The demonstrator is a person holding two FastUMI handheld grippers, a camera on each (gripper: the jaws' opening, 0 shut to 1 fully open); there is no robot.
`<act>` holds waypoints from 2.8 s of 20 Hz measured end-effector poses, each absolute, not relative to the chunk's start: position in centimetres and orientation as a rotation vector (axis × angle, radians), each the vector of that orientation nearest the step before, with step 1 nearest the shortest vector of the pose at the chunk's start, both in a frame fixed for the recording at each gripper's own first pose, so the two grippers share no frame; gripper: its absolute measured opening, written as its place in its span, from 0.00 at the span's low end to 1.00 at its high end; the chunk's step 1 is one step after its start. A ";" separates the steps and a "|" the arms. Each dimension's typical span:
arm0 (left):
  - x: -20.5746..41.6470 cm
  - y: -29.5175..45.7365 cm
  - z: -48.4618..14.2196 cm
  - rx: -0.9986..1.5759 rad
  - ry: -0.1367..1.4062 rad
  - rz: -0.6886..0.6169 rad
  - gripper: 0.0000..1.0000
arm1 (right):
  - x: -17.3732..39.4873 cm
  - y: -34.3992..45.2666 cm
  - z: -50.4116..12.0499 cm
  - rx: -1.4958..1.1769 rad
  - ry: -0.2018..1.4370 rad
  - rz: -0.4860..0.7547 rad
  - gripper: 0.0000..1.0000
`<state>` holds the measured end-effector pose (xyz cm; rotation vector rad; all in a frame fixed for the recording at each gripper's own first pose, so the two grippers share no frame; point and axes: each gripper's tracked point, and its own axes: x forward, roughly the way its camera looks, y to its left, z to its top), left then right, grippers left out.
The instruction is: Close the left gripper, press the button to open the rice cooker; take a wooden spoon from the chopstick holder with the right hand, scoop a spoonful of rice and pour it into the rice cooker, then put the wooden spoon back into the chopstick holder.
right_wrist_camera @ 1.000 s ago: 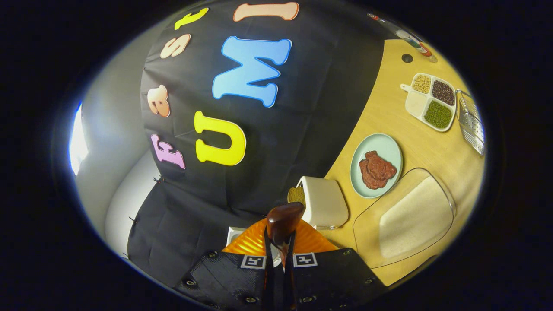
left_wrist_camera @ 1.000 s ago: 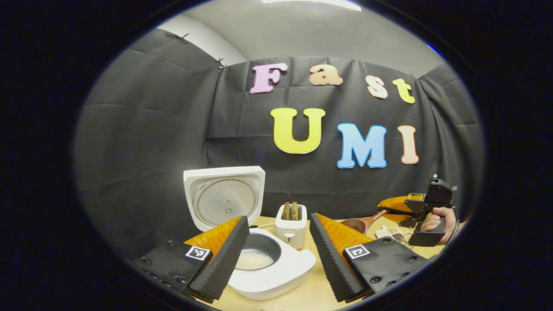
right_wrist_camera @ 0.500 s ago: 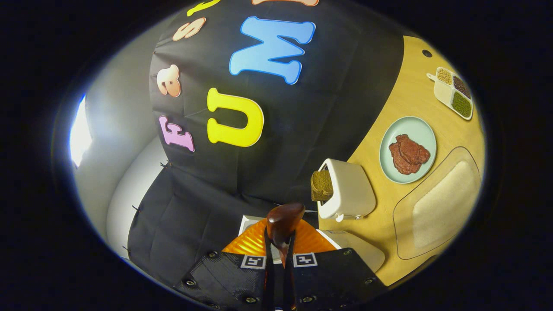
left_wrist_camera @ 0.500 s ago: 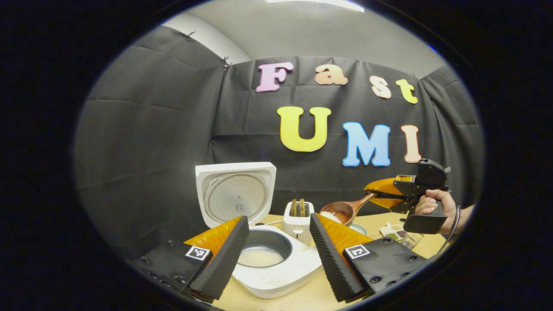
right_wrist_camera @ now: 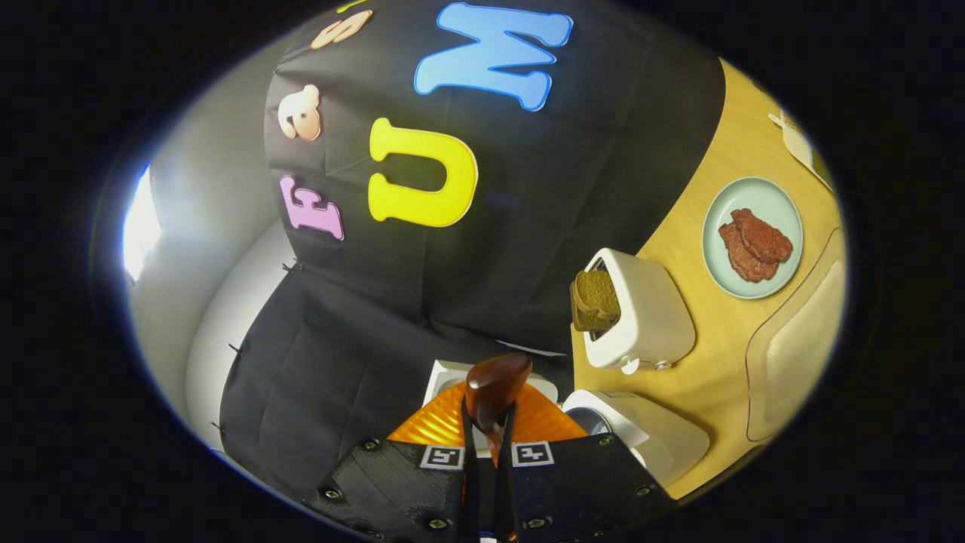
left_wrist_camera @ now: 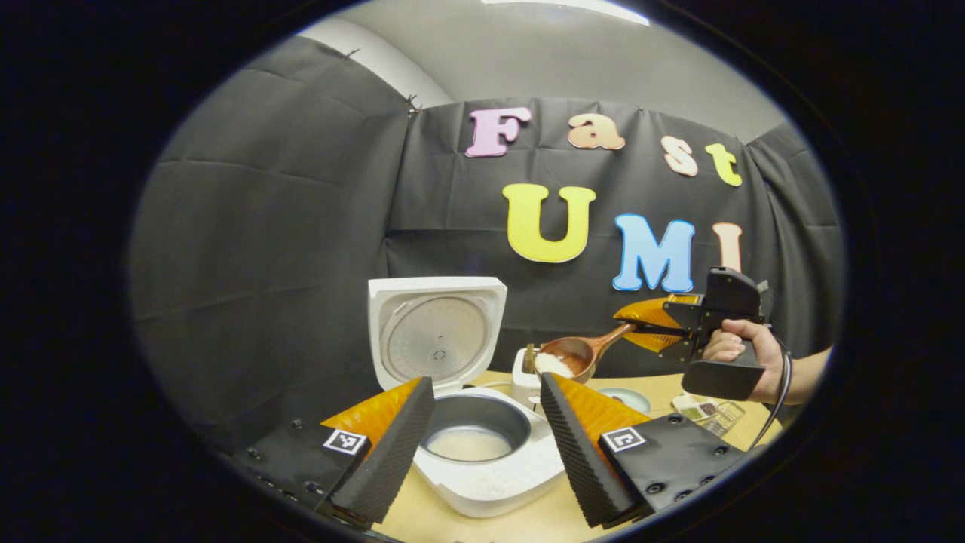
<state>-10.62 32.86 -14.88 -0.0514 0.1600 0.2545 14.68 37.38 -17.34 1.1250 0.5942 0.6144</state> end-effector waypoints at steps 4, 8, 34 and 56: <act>-11.3 33.7 -15.1 -0.049 0.164 0.259 0.97 | 15.4 40.3 -17.9 1.091 0.616 0.632 0.08; -12.1 34.8 -15.2 -0.044 0.167 0.271 0.98 | 15.9 42.9 -19.2 1.027 0.641 0.644 0.08; -14.9 38.6 -16.3 -0.073 0.178 0.398 0.99 | 7.9 57.4 -21.1 -0.303 0.231 1.061 0.09; -9.9 31.2 -14.5 -0.058 0.145 0.218 0.98 | 13.4 38.9 -11.3 0.516 0.350 0.748 0.08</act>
